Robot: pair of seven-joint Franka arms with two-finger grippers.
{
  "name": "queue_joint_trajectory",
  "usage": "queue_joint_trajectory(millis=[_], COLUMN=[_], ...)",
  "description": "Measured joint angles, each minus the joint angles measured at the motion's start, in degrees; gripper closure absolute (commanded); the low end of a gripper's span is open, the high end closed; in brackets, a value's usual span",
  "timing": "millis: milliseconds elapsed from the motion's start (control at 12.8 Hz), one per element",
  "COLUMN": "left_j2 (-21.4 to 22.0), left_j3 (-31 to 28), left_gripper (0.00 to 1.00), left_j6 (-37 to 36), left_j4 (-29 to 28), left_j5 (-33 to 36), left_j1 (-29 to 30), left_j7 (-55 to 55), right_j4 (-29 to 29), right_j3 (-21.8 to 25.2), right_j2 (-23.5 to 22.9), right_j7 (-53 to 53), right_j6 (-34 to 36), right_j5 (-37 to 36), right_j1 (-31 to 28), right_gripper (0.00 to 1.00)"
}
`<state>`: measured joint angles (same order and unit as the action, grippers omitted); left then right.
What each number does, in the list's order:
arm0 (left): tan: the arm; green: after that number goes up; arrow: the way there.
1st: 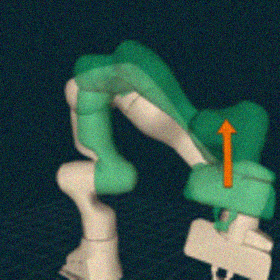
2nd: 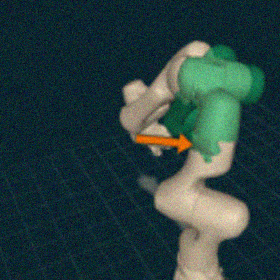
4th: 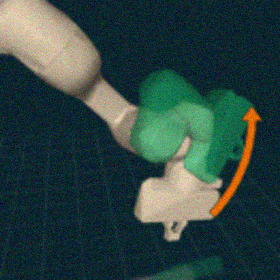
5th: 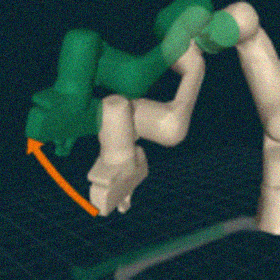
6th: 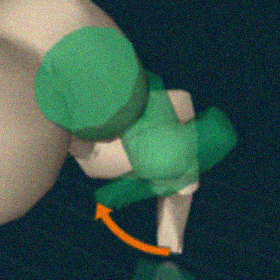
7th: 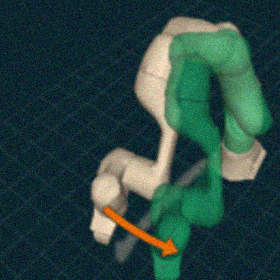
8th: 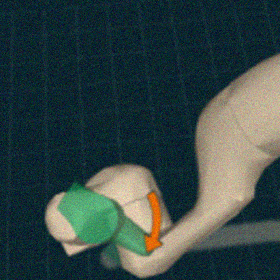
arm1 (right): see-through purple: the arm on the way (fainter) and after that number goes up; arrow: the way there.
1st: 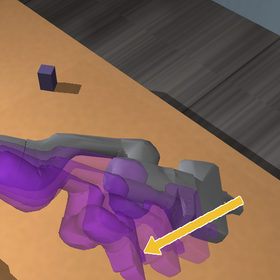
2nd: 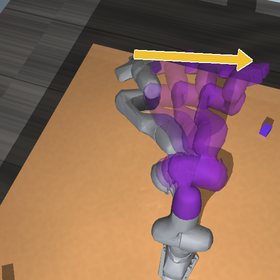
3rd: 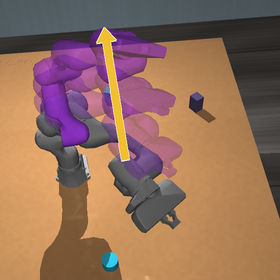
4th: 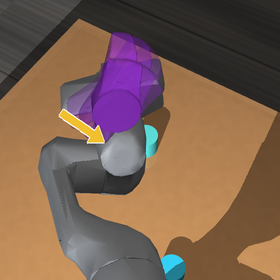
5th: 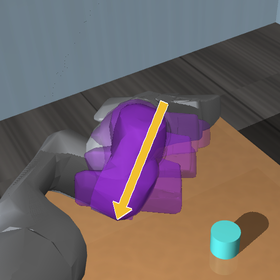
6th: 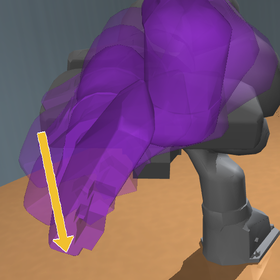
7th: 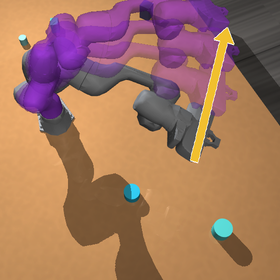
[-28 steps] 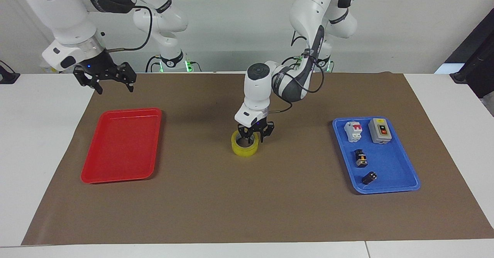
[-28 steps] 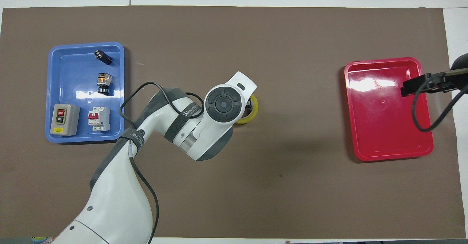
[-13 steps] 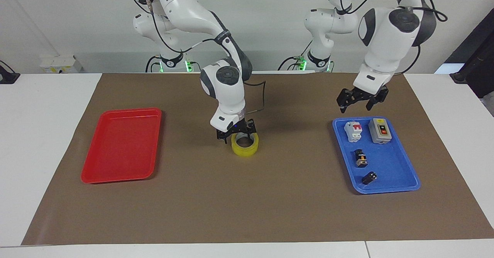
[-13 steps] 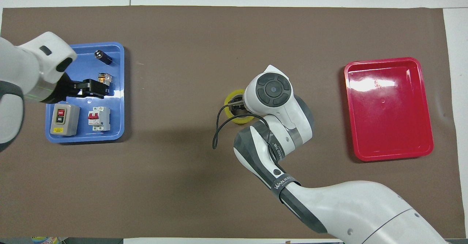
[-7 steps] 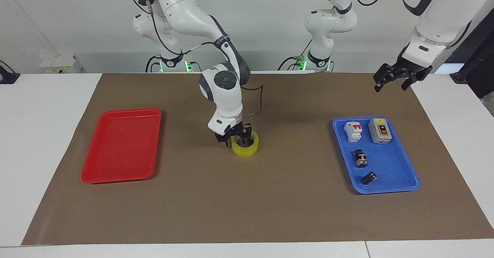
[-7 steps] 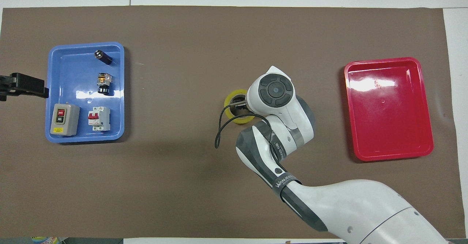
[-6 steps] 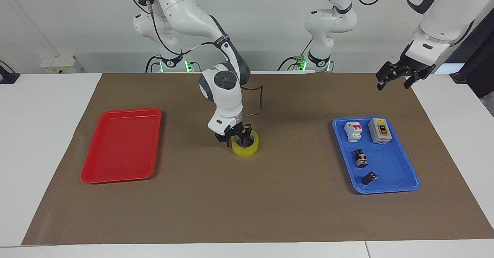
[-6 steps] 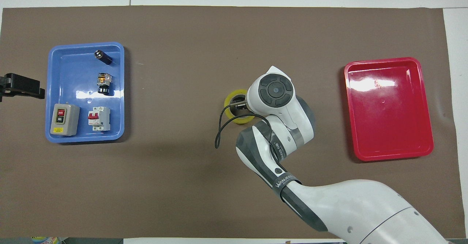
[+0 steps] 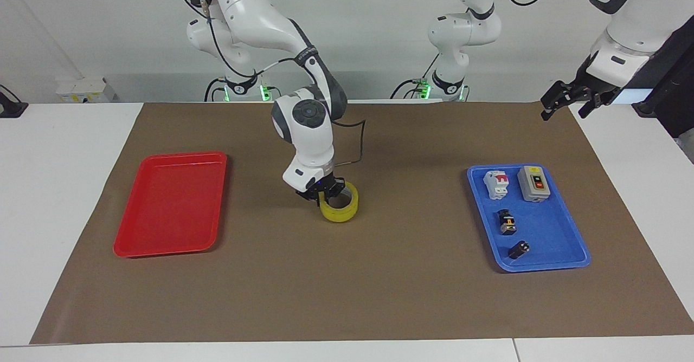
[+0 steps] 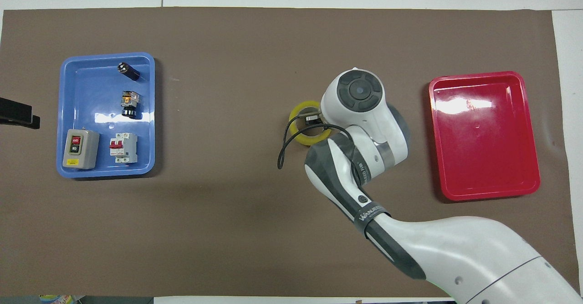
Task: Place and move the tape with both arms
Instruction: 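Carry the tape with the right gripper while the left gripper retracts, then lower the tape into the red tray and open the right gripper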
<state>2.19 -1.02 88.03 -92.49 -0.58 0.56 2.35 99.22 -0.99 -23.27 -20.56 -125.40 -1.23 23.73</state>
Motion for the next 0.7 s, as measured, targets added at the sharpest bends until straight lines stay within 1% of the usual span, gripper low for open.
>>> queue_joint_trajectory(millis=[156, 390, 546, 702], left_j2=[-0.03, -0.03, -0.12, -0.19], left_j3=[0.41, 1.09, 1.32, 1.33], left_gripper=[0.0, 0.0, 0.0, 0.0], left_j6=[-0.08, -0.08, -0.08, -0.08], left_j4=[-0.08, -0.06, 0.23, 0.79], left_j5=[-0.04, -0.19, -0.19, -0.19], left_j1=[-0.02, -1.03, -1.99, -2.01], left_j7=[0.0, 0.0, -0.01, 0.0], right_j4=[-3.0, -3.34, -2.66, -0.69], right_j3=[0.31, 0.58, 0.61, 0.6], right_j2=[1.8, 6.17, 6.79, 6.82], right_j7=[7.81, 26.9, 37.21, 41.87], right_j6=[6.29, 13.55, 14.55, 14.39], right_j5=[-0.18, -0.21, -0.18, -0.19], right_j1=[-6.55, -19.57, -27.04, -31.06], right_gripper=[1.0, 1.0, 1.0, 1.0])
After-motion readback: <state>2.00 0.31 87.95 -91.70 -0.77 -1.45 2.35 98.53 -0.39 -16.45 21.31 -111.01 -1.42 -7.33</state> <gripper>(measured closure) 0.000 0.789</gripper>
